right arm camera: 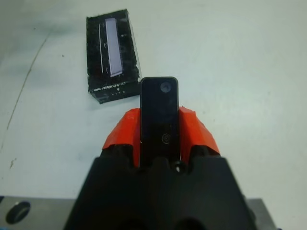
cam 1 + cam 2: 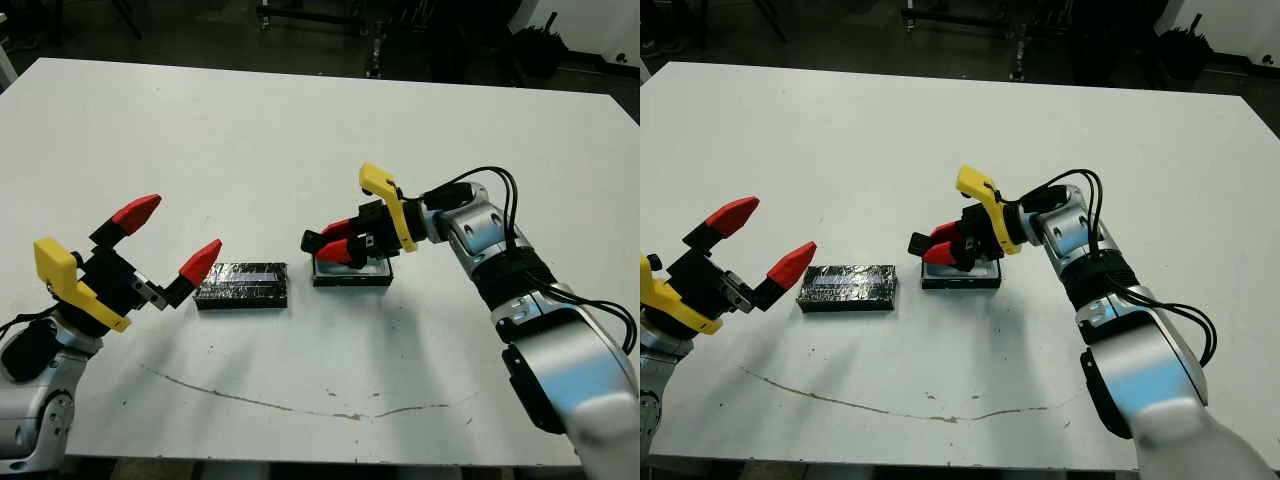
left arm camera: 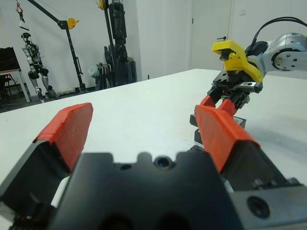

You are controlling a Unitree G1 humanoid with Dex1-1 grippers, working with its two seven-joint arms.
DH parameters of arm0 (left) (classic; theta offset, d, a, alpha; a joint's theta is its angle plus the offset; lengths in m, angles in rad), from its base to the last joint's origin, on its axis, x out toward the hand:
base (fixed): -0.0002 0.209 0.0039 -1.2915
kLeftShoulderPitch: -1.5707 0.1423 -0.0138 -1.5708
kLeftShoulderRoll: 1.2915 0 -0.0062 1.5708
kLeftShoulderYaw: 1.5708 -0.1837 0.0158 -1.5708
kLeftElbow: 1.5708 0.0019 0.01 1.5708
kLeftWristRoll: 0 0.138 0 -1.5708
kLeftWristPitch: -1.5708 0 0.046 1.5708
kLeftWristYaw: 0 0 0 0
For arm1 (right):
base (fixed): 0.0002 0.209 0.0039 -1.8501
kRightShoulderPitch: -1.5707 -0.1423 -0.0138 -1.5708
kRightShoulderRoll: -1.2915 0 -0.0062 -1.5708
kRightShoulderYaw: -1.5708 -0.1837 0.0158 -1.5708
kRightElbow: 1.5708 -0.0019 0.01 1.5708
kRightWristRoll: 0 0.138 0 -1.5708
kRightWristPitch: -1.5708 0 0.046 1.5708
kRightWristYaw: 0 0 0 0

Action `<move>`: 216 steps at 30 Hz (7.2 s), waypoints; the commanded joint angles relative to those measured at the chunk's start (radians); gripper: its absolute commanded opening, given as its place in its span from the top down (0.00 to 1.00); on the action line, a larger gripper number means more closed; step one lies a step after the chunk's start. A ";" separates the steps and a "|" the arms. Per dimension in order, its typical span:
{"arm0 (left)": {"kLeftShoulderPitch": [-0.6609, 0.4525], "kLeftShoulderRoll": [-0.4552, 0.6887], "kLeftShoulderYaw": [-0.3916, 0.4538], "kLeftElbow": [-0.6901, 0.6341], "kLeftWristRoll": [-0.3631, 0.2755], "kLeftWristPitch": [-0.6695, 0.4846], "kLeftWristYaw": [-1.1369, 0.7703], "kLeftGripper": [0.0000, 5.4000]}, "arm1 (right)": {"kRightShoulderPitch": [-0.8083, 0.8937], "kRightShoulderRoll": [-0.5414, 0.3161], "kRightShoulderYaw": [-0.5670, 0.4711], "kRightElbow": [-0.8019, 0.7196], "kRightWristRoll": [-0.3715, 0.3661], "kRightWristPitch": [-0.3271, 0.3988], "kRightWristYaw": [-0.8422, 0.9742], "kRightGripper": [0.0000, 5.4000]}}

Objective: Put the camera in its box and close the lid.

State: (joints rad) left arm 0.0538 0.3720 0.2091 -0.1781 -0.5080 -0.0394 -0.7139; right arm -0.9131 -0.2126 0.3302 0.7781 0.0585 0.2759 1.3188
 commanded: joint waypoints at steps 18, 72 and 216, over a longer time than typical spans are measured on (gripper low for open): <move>0.014 0.005 -0.003 0.006 0.014 -0.013 -0.003 0.00 | 0.046 -0.053 0.011 -0.007 -0.045 -0.037 0.015 0.69; 0.007 0.003 -0.003 0.014 0.004 0.000 -0.020 0.00 | 0.052 -0.148 0.043 -0.020 -0.102 -0.070 0.093 0.21; -0.626 0.269 -0.522 0.595 0.458 0.132 -0.731 0.41 | 1.254 -0.022 -0.522 -1.100 0.333 -0.380 -0.814 1.00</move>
State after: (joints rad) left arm -0.5872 0.6305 -0.3155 0.4244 -0.0670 0.0838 -1.4594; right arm 0.3444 -0.2178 -0.1815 -0.3180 0.3877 -0.1222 0.5113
